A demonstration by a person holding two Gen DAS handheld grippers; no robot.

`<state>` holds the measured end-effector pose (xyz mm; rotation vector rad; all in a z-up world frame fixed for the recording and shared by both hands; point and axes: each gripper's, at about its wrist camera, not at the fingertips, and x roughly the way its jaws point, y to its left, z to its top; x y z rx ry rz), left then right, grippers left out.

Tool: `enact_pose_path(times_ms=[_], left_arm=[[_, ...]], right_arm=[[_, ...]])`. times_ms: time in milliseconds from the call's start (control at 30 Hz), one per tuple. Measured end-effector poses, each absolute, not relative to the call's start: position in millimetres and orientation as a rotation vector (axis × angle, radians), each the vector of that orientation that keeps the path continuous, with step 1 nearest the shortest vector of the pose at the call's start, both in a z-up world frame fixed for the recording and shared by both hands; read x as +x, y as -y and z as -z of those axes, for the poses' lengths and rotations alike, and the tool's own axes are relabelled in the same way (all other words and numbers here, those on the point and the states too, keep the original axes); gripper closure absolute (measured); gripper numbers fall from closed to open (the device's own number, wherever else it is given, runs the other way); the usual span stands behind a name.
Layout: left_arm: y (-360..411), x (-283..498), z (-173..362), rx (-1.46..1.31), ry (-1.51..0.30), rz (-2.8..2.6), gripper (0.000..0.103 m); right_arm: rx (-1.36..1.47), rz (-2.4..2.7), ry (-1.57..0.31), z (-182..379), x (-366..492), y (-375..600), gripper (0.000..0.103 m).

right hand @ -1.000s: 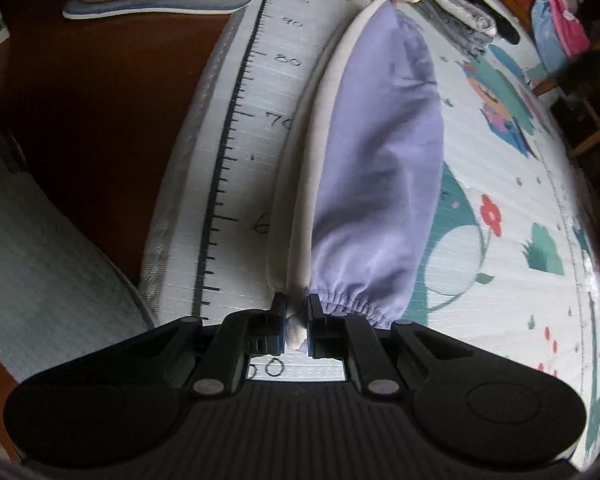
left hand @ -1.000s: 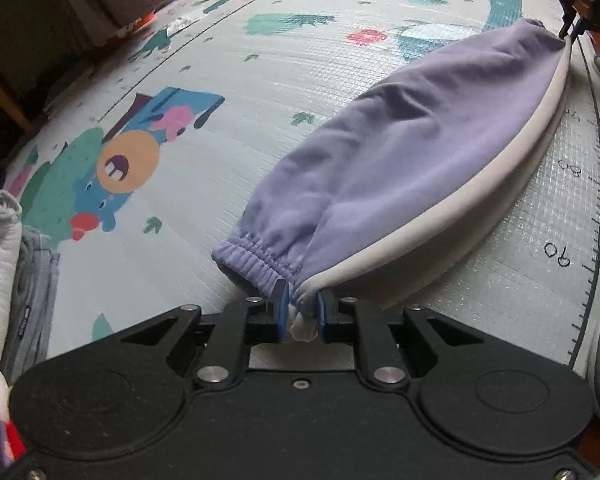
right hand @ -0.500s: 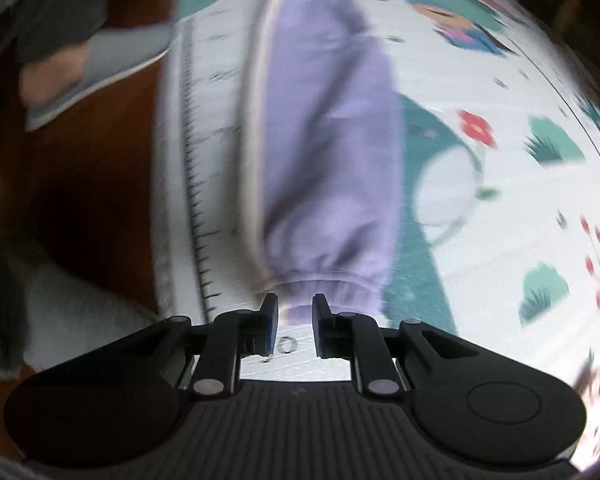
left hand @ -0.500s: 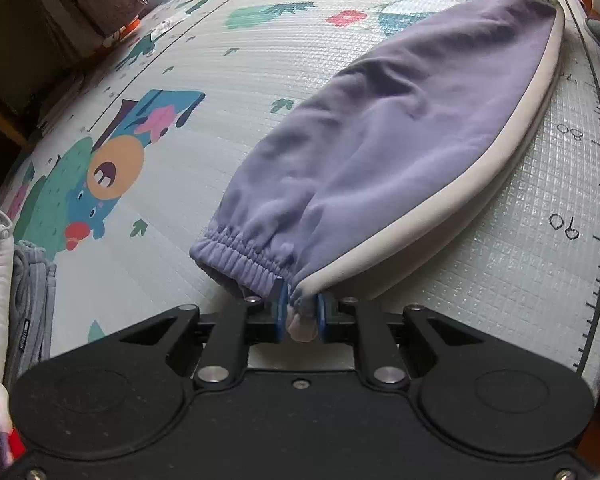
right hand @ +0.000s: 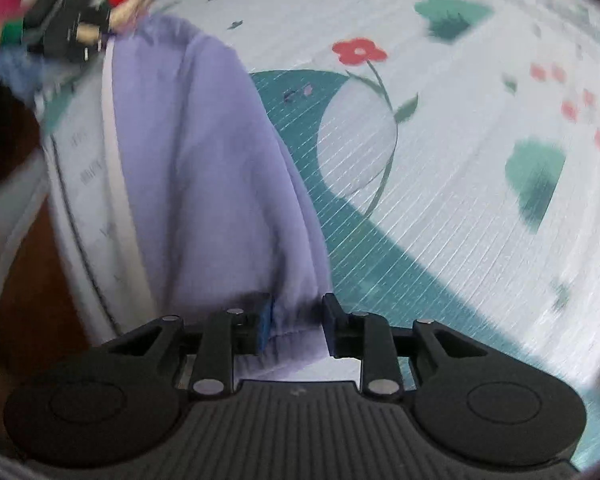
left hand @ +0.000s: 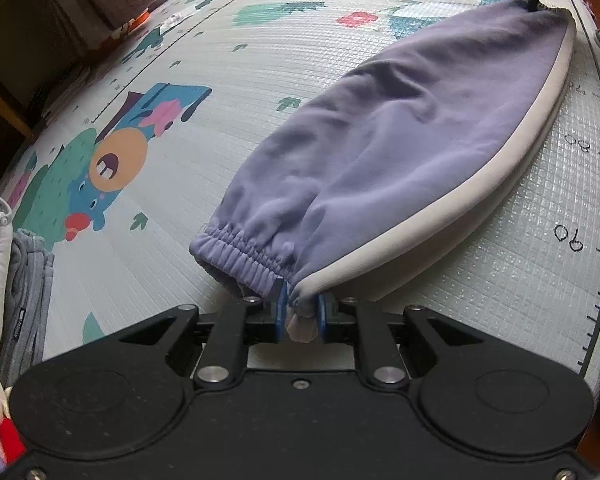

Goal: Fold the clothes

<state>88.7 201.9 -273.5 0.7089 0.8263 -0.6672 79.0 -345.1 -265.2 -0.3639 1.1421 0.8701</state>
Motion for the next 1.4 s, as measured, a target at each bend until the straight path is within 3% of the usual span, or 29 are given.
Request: enact_pose_path(times_ms=[67, 200, 267, 400, 633, 767, 833, 1000, 1167, 1400], left_arm=[[-202, 89, 274, 0.705, -0.826, 0.665, 0.09], [-204, 88, 274, 0.696, -0.826, 0.662, 0.09], [-205, 87, 274, 0.686, -0.829, 0.66, 0.09], [-205, 90, 274, 0.666, -0.84, 0.649, 0.088], [-209, 83, 263, 0.635, -0.846, 0.629, 0.083], [-222, 82, 249, 0.542, -0.883, 0.615, 0.077], [-233, 84, 239, 0.444, -0.89, 0.597, 0.062], [-257, 89, 215, 0.198, -0.871, 0.544, 0.064], [-234, 100, 240, 0.155, -0.943, 0.43, 0.069], [-297, 89, 258, -0.503, -1.066, 0.198, 0.067]], right_arm=[[-0.45, -0.883, -1.093, 259, 69, 339, 0.093], [-0.576, -0.891, -0.873, 220, 45, 328, 0.093], [-0.572, -0.834, -0.923, 223, 48, 327, 0.091], [-0.575, -0.77, -1.027, 253, 58, 329, 0.058], [-0.552, -0.858, -0.887, 231, 48, 323, 0.058], [-0.486, -0.892, -0.977, 251, 49, 308, 0.058], [-0.51, -0.894, -1.041, 262, 46, 304, 0.058], [-0.525, -0.905, -1.052, 268, 38, 301, 0.058], [-0.536, -0.942, -1.027, 267, 34, 288, 0.057], [-0.524, -0.949, -1.031, 272, 38, 283, 0.057]])
